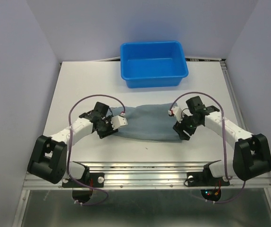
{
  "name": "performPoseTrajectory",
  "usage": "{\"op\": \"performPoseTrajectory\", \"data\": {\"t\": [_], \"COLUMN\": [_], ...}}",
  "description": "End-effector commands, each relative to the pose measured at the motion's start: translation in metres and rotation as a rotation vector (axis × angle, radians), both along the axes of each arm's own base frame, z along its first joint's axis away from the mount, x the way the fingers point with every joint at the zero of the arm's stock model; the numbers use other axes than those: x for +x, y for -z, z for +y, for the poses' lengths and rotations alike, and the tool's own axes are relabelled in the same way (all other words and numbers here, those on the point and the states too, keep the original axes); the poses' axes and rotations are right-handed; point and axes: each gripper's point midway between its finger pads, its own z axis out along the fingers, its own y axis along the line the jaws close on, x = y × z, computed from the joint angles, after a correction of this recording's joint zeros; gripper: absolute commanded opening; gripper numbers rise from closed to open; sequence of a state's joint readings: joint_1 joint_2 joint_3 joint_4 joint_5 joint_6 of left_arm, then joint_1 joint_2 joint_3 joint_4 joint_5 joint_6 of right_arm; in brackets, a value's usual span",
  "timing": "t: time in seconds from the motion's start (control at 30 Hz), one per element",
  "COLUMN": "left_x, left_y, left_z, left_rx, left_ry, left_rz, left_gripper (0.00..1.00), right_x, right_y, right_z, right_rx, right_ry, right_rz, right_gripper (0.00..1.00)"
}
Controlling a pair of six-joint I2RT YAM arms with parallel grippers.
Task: Fold and stack the skirts
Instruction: Fold the skirt
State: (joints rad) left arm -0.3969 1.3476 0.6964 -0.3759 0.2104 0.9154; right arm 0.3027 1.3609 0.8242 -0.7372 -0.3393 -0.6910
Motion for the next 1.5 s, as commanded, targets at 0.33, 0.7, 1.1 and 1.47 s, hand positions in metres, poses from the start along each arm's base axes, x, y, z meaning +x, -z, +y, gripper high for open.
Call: {"op": "performPoseTrajectory", "data": {"t": [0.33,0.7,1.1,1.47], "left_x": [0.021,0.029,0.117,0.120], "left_y": [-0.106,-0.009,-0.019,-0.129], "left_z": [-0.037,-0.042,-0.046,-0.063], "left_rx": [-0.228,-0.178,-0.254,-0.470], "left_ry": [-0.036,-0.234,-0.380,-0.247], "left_rz": [-0.093,0.151,0.190,0.019], "left_gripper": [0.58,0.49,0.53,0.64], "right_x": [0.039,0.025,-0.090,0.055], "right_y": [-0.094,0.019,-0.001,-0.095], "right_z": [0.054,0.040,0.119,0.115], "right_rx": [0.263,0.062,0.079,0.186], "right_ry": [0.060,0.063,-0.289,0.008], "right_rz": [-0.027,0.117,0.274,-0.044], "right_gripper": [0.53,0.53,0.57,0.63]}}
